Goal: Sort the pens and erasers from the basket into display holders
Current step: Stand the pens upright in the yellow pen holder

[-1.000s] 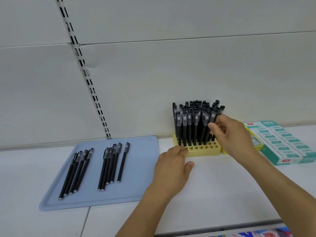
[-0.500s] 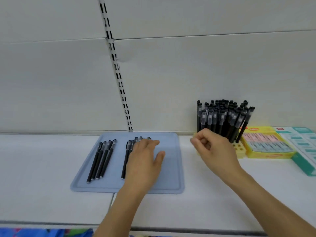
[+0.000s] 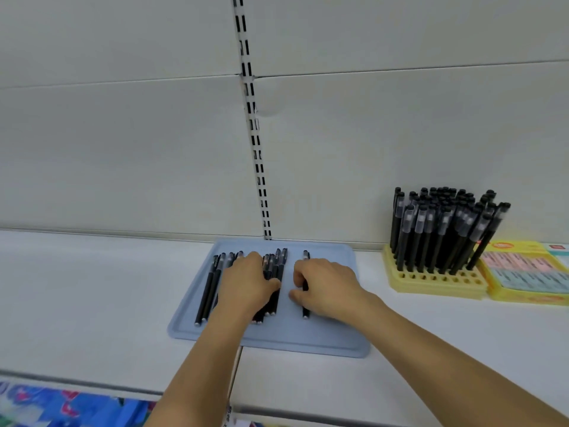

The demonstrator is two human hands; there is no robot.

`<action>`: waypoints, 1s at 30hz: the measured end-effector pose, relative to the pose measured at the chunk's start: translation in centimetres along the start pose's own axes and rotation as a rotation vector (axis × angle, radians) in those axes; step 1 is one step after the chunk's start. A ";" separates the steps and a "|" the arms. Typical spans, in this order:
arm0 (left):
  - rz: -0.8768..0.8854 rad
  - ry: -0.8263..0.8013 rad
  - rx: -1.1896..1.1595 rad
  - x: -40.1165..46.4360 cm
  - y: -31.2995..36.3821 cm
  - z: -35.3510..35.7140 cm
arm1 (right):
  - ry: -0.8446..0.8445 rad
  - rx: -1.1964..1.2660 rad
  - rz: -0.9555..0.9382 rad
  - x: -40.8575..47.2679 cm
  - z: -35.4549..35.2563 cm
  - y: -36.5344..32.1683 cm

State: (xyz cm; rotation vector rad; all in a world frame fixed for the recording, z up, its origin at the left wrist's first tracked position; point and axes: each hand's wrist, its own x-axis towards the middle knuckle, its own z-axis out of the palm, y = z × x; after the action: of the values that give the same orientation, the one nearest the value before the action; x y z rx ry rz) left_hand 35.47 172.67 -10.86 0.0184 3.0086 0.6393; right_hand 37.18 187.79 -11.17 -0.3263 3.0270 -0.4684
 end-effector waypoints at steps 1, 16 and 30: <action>-0.023 -0.025 -0.026 0.2 0.3 -0.3 | -0.013 -0.003 0.010 0.0 -0.1 0.1; 0.035 -0.002 0.053 1.9 1.3 0.9 | 0.096 0.145 0.180 -4.3 -2.7 4.2; 0.209 0.099 -1.130 -1.6 10.5 2.2 | 0.915 0.646 0.321 -11.9 -8.7 14.1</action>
State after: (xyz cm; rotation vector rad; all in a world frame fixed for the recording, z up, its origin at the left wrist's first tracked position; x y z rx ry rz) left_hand 37.16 183.14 -8.47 0.2385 2.2810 2.2498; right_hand 45.21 206.07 -6.87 0.5547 3.2867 -1.9129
